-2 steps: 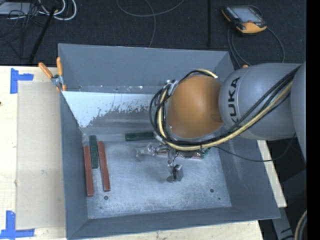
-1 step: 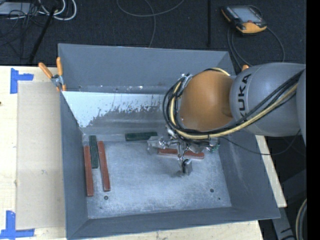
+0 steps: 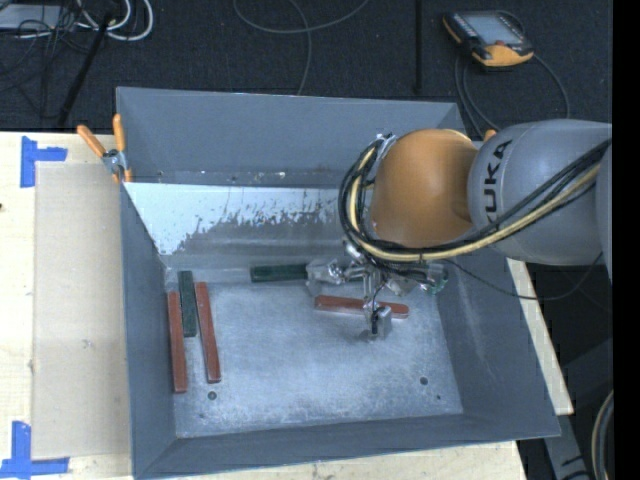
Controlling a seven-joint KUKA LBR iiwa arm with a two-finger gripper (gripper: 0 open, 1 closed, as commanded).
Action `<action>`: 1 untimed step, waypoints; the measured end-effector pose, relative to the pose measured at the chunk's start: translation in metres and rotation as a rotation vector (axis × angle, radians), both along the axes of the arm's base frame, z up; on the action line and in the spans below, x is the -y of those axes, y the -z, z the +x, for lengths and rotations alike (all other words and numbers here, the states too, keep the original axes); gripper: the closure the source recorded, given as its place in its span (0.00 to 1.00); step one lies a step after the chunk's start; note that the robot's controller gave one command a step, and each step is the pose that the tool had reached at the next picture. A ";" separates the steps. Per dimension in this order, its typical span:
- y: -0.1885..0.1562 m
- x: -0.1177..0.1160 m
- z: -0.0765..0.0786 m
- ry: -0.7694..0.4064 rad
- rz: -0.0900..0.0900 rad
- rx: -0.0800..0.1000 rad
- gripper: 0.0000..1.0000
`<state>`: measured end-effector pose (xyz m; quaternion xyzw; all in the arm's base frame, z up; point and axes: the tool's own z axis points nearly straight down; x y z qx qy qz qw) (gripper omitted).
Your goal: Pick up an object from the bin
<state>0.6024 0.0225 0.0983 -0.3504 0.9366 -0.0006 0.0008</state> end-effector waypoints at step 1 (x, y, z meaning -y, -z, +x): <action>-0.005 -0.006 -0.009 -0.004 0.003 -0.006 0.00</action>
Offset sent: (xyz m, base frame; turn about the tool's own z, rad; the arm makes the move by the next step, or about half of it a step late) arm 0.0178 -0.0501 -0.0283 -0.0300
